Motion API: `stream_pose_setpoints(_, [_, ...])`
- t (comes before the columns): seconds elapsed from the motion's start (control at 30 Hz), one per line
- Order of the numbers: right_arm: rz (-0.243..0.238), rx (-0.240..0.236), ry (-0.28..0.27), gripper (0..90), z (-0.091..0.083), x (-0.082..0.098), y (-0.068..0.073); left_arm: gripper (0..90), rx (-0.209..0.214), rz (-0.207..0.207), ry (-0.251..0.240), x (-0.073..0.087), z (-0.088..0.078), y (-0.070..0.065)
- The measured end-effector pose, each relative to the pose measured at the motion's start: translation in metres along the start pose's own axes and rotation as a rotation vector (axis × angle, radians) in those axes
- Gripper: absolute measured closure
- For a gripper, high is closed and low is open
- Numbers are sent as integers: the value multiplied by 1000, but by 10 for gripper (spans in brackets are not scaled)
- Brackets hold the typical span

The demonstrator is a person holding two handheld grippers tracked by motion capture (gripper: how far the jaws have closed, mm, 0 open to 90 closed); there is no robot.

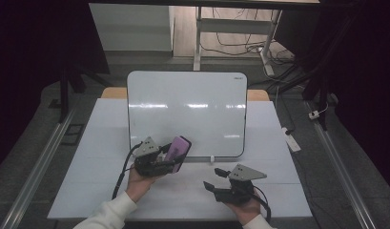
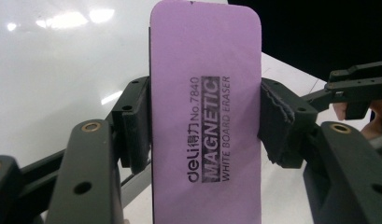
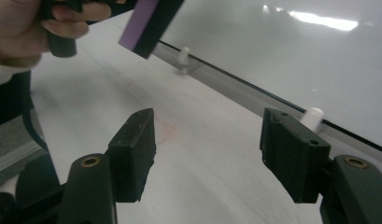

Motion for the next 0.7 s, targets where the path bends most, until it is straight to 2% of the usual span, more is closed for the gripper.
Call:
stream_pose_setpoints(0.13, [-2, -10, -3, 356, 6, -4, 7, 409, -3, 13, 9, 1, 4, -4])
stream_pose_setpoints(0.37, [37, -44, -28, 356, 18, -12, 16, 409, -4, 27, 10, 1, 10, -11])
stream_pose_setpoints(0.7, [78, -47, -61, 360, 30, -22, 26, 409, -21, 51, -5, 0, 19, -25])
Point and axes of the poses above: each handheld gripper's, and its own axes: z roughly forward along the jaws, x roughly out of its underside, y roughly to its left, the point moved 3 cm from there along z, roughly forward along the jaws, and after that the axes turned 9 degrees about y, right-handed, at the moved point
